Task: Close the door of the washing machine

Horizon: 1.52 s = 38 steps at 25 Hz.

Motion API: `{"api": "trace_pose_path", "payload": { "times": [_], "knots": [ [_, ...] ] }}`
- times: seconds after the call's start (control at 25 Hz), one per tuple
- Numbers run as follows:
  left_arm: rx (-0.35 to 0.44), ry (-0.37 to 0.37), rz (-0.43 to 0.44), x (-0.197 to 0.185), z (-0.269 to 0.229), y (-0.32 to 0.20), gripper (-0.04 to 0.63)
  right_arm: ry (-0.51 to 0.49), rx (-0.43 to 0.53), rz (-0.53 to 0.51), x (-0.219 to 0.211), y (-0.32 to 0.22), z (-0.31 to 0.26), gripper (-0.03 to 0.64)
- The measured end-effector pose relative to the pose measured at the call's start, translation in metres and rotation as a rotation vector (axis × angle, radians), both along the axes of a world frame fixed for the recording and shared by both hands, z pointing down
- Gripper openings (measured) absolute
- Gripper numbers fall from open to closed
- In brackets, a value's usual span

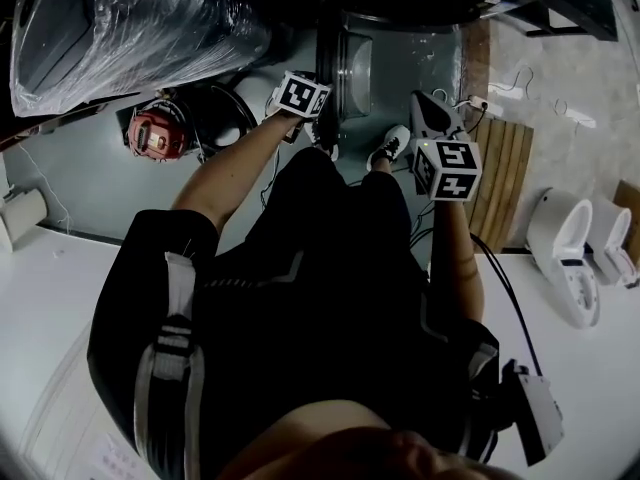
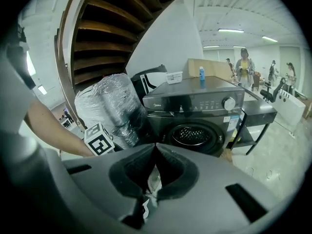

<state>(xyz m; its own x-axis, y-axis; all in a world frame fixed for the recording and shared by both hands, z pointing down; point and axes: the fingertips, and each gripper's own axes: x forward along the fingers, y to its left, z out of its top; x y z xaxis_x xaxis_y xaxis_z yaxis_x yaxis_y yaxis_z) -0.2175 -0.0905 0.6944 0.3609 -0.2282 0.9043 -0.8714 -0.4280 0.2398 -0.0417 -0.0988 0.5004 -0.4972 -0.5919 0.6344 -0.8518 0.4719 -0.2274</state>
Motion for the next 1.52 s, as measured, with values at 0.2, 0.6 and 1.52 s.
{"api": "trace_pose_path", "payload": {
  "times": [0.2,0.6,1.52],
  "knots": [
    [-0.003,-0.064,-0.091,0.022,0.0,-0.005,0.172,0.005,-0.044,0.053,0.035,0.015,0.03,0.005],
    [-0.059,-0.061,-0.162,0.062,-0.003,-0.015,0.173,0.013,-0.08,0.112,0.082,0.035,0.075,0.005],
    [0.028,-0.069,0.006,0.16,-0.029,-0.053,0.179,0.029,-0.23,-0.06,0.102,0.039,0.166,0.124]
  ]
}}
